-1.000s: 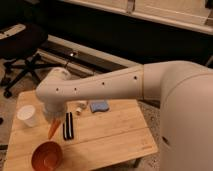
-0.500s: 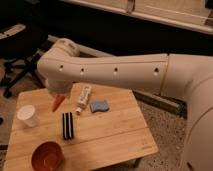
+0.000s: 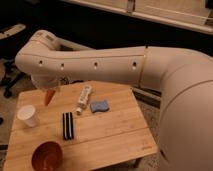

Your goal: Place the pepper in the ceramic cup

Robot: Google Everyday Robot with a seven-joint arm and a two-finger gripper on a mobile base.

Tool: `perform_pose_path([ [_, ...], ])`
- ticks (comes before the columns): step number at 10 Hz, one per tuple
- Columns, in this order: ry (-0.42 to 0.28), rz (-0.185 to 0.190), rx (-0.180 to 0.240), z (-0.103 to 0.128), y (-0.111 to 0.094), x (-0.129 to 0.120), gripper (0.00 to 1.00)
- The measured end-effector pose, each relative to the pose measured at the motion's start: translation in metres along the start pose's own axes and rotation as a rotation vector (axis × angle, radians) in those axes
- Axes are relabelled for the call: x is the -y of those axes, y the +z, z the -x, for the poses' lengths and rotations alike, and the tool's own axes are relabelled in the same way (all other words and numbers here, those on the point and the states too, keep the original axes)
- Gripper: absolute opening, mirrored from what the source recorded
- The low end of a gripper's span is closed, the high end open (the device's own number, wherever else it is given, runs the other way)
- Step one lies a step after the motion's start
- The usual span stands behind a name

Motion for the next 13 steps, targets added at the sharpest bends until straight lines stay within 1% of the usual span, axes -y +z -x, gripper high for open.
perform_pose_path([
  [1,-0.012,0.003,0.001,-0.001,0.004,0.006,0.0],
  [4,-0.057,0.009,0.013,-0.001,0.026,0.032,0.0],
  [10,-0.149,0.0,0.039,-0.001,0.071,0.09,0.0],
  [13,-0.187,0.009,0.028,-0.002,0.091,0.11,0.0],
])
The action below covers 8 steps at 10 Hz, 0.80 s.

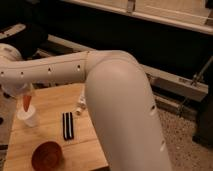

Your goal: Place the pepper in the ceramic cup

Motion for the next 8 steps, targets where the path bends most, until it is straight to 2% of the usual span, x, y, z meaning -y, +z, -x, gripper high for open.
perform_pose_path([
  [2,-0.016,0.019,-0.013,-0.006,0.015,0.005,0.01],
  [3,-0.014,0.029,-0.015,-0.008,0.023,0.007,0.07],
  [5,-0.012,0.045,-0.011,-0.007,0.037,0.011,0.29],
  [8,-0.015,0.054,-0.004,-0.002,0.048,0.017,0.56],
])
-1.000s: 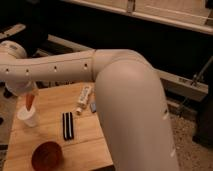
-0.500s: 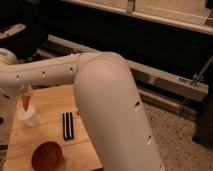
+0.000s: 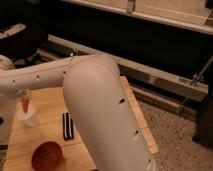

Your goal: Place the pepper in the ceramic cup

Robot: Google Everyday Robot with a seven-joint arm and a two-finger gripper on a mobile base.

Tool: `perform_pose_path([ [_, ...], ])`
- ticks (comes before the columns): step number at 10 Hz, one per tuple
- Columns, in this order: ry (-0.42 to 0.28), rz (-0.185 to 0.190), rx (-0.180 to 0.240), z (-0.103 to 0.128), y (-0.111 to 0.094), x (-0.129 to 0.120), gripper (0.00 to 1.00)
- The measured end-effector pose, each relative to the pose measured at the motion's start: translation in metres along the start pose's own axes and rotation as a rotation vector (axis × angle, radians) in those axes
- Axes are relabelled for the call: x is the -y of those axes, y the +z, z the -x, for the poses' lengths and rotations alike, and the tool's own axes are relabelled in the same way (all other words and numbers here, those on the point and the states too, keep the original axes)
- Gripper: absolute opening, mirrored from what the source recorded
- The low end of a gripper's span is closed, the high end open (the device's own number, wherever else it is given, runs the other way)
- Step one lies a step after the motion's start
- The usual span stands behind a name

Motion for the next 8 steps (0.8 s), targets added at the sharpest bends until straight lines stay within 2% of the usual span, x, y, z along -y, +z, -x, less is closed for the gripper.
perform_pose_path([
  [2,-0.003,0.007,0.011,0.004,0.007,0.003,0.76],
  [3,-0.008,0.011,0.02,0.007,0.01,0.005,0.8],
  [5,-0.025,0.019,0.047,0.014,0.016,0.008,0.8],
  [8,-0.025,0.02,0.047,0.014,0.016,0.006,0.8],
])
